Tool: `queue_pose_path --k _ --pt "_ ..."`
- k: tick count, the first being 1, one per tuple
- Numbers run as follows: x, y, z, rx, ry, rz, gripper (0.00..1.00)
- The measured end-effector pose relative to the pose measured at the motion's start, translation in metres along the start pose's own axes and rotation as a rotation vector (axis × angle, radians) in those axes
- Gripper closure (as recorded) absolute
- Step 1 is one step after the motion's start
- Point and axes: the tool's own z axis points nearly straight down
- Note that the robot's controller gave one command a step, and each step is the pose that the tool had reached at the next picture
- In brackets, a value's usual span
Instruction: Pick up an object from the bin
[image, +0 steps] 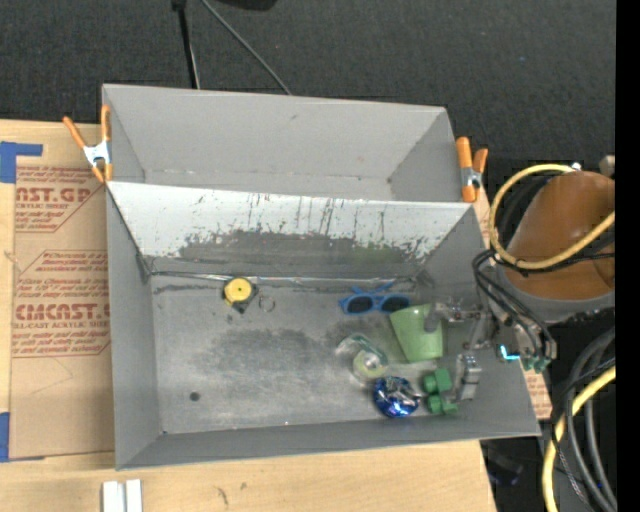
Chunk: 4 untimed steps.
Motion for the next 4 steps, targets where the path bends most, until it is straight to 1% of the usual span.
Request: queue_pose_path --k 1,2,3,4 --pt "-0.0098 -0.0207 0.1125 -0.003 -0.011 -0.189 0.00" --pt "-0.0061 -0.0296 0.1080 0.007 -0.026 -0.456 0.00" --pt "-0.0007 -0.0298 0.1112 0.001 -0.007 -0.454 1.00" --pt "-0.0058 -0.0295 0.1085 0.007 -0.026 -0.455 0.00"
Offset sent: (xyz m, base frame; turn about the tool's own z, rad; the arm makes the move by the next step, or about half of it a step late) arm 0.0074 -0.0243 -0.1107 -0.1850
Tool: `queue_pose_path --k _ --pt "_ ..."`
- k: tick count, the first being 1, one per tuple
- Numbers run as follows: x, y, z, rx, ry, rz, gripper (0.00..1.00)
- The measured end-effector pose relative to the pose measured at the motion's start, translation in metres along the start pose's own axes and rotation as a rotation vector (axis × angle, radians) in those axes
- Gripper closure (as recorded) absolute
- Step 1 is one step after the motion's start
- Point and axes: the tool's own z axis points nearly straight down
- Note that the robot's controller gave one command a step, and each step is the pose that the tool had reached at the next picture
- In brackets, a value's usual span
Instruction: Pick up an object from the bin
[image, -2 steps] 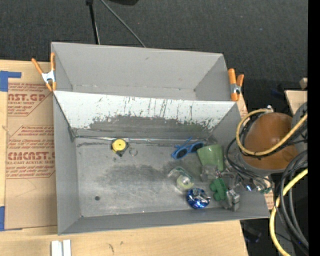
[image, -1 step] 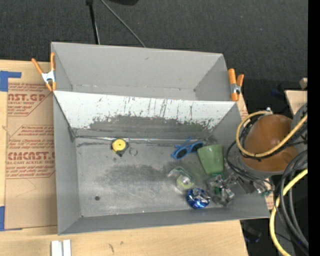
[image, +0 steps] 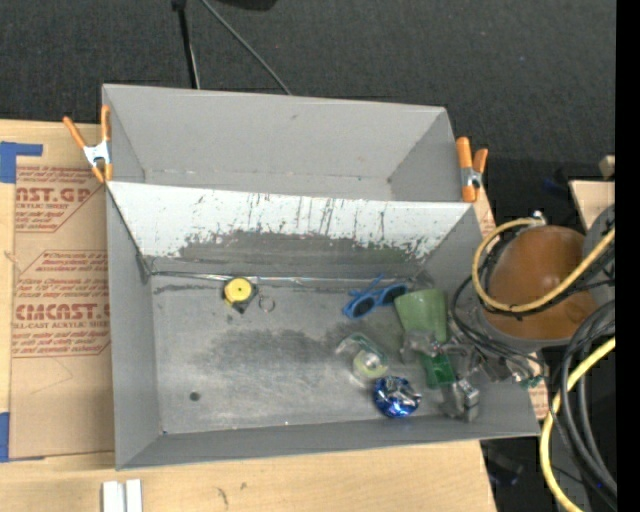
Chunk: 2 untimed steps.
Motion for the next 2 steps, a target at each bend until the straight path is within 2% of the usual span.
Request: queue_pose_path --k 1,2 --pt "-0.006 0.008 -0.002 -0.020 0.003 -0.534 0.00" --pt "-0.072 -0.030 0.004 -0.042 0.003 -0.525 0.00"
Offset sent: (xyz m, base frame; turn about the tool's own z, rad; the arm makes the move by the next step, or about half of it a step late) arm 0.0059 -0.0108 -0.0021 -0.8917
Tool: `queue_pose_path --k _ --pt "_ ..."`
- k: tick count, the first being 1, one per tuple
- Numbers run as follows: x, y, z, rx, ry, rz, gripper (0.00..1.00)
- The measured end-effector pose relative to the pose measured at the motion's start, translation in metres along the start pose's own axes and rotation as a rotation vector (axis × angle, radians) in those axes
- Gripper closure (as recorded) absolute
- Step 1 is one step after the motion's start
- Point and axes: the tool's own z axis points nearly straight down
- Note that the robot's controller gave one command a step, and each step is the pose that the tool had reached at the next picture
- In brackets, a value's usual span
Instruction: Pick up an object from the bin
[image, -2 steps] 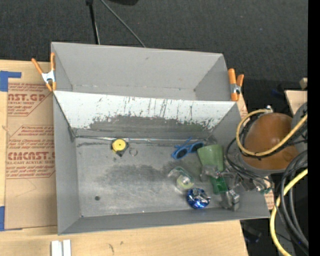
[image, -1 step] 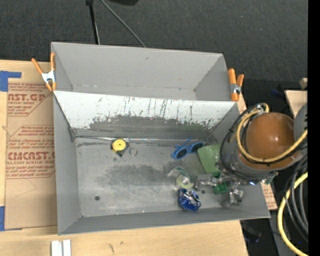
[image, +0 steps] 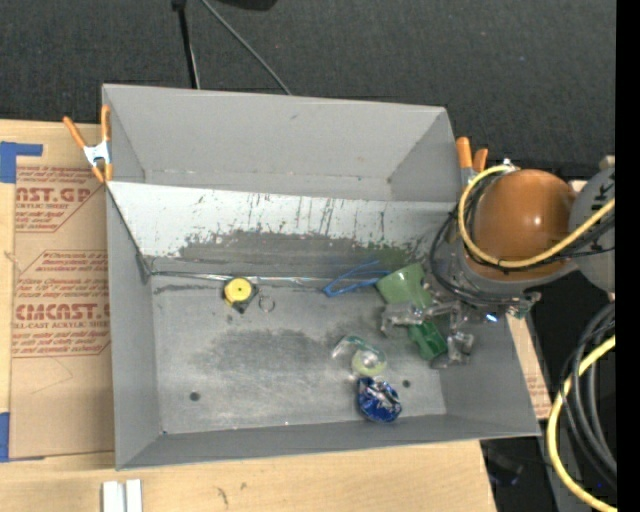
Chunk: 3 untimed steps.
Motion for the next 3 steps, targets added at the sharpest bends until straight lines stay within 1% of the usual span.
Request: queue_pose_path --k 1,2,3 --pt "-0.0099 -0.0080 -0.0004 -0.003 0.001 -0.086 0.00" --pt "-0.0173 -0.0154 0.0018 -0.024 0.016 -0.088 0.00" --pt "-0.0171 -0.0177 0.0015 -0.012 0.011 -0.090 1.00"
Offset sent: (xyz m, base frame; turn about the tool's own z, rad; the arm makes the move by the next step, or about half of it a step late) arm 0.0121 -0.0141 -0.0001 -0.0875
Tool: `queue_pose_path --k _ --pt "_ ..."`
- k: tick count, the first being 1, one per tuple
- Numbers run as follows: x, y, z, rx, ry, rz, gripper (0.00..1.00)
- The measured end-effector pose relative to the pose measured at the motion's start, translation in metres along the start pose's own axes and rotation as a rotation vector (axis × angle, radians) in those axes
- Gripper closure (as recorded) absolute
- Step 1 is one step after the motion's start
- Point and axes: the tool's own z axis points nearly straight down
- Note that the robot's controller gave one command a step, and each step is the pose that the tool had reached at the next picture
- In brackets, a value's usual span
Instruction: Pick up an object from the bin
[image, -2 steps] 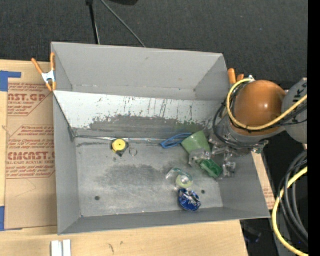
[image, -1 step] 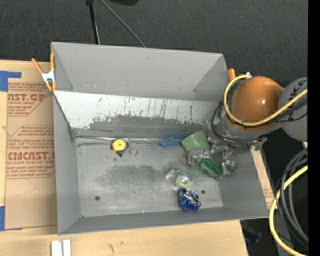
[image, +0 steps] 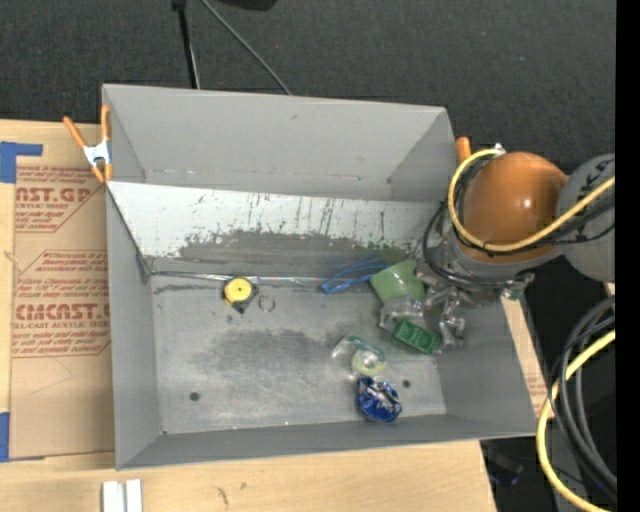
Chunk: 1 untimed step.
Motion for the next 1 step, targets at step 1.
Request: queue_pose_path --k 1 --pt "-0.0036 0.0418 -0.1263 0.042 0.006 -0.040 1.00"
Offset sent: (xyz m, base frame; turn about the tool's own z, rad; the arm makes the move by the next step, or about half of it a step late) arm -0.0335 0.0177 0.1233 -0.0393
